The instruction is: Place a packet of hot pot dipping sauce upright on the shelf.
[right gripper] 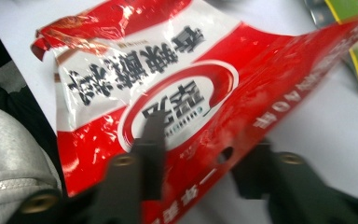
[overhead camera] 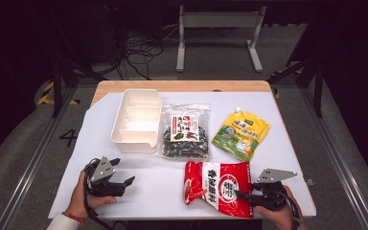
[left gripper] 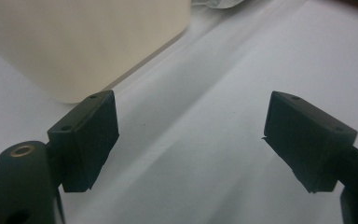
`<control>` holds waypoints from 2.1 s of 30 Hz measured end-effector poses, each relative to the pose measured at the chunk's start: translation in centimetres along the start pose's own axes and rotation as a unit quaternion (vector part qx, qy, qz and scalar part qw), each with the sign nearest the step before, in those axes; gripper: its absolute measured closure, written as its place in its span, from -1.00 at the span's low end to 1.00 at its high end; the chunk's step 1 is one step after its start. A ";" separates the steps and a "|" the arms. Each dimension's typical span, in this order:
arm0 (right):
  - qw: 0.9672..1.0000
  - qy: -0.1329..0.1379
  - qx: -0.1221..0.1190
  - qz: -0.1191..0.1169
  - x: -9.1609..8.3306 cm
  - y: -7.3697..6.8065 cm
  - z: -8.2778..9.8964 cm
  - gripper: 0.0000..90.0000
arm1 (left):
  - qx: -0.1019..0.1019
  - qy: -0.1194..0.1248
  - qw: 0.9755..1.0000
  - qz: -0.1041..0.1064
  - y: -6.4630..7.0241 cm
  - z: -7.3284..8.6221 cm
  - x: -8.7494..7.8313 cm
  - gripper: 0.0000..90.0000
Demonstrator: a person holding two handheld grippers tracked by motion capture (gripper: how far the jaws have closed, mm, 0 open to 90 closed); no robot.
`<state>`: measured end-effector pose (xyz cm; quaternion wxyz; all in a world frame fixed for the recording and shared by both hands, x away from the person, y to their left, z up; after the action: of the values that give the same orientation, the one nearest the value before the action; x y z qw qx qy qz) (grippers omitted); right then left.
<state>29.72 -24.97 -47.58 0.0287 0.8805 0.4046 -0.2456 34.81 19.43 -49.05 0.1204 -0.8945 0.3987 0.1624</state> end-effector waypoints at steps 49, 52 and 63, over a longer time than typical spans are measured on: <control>0.938 0.079 -0.337 -0.023 5.2 -6.9 -11.8 1.00 | 0.073 0.027 0.959 0.271 9.5 -8.3 10.0 1.00; 0.940 0.078 -0.332 -0.020 5.3 -6.9 -11.7 0.99 | 0.055 0.042 0.960 0.270 9.3 -8.5 9.7 1.00; 0.943 0.082 -0.321 -0.031 5.2 -7.1 -11.7 1.00 | 0.074 0.062 0.966 0.240 8.5 -9.0 8.4 0.87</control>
<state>32.22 -13.65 -38.67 0.2689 0.8286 0.4900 -0.0304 35.45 5.05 -44.75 0.1187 -0.7694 0.6195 0.1005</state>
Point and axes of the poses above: each handheld gripper's, and its own axes: x roughly forward along the jaws, z roughly out of its underside, y roughly to its right, the point moved 5 cm from there along x, roughly forward along the jaws, and after that the axes turned 15 degrees about y, right-handed, at the moved point
